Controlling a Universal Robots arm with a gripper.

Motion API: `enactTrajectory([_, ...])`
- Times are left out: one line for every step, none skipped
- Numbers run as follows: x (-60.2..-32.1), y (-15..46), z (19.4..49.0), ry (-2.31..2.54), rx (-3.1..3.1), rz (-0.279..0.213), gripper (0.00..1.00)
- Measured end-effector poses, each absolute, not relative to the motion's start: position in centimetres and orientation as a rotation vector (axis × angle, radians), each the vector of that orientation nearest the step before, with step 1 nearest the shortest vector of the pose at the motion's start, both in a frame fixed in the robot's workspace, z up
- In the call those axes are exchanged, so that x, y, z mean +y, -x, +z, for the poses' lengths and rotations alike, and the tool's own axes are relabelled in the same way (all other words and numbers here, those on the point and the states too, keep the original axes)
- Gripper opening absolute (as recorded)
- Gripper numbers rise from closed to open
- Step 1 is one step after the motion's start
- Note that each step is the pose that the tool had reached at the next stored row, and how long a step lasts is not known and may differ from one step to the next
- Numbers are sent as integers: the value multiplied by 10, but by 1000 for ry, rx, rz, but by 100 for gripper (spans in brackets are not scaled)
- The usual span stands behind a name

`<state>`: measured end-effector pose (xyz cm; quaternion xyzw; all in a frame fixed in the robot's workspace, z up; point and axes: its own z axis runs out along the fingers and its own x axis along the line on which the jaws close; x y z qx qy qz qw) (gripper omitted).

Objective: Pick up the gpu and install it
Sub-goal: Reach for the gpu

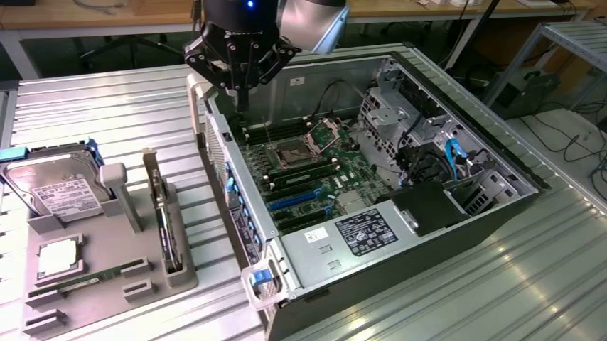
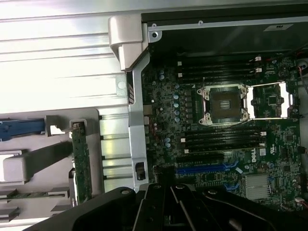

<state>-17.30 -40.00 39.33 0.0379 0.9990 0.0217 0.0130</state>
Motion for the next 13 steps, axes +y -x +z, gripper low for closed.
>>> enactTrajectory([-400,174,393,-118,3113,68,11])
enactTrajectory([-400,174,393,-118,3112,68,11])
enactTrajectory([-400,175,393,-118,3112,68,11])
enactTrajectory([-400,176,393,-118,3112,68,11])
enactTrajectory([-400,177,393,-118,3112,68,11])
enactTrajectory([-400,177,393,-118,3112,68,11])
enactTrajectory([-400,178,393,-118,3112,68,11])
enactTrajectory([-400,179,393,-118,3112,68,11])
enactTrajectory([-400,179,393,-118,3112,68,11])
enactTrajectory([-400,180,393,-118,3113,68,11])
enactTrajectory([-400,181,393,-118,3113,68,11])
enactTrajectory([-400,181,393,-118,3112,68,11])
enactTrajectory([-400,182,393,-118,3112,68,11])
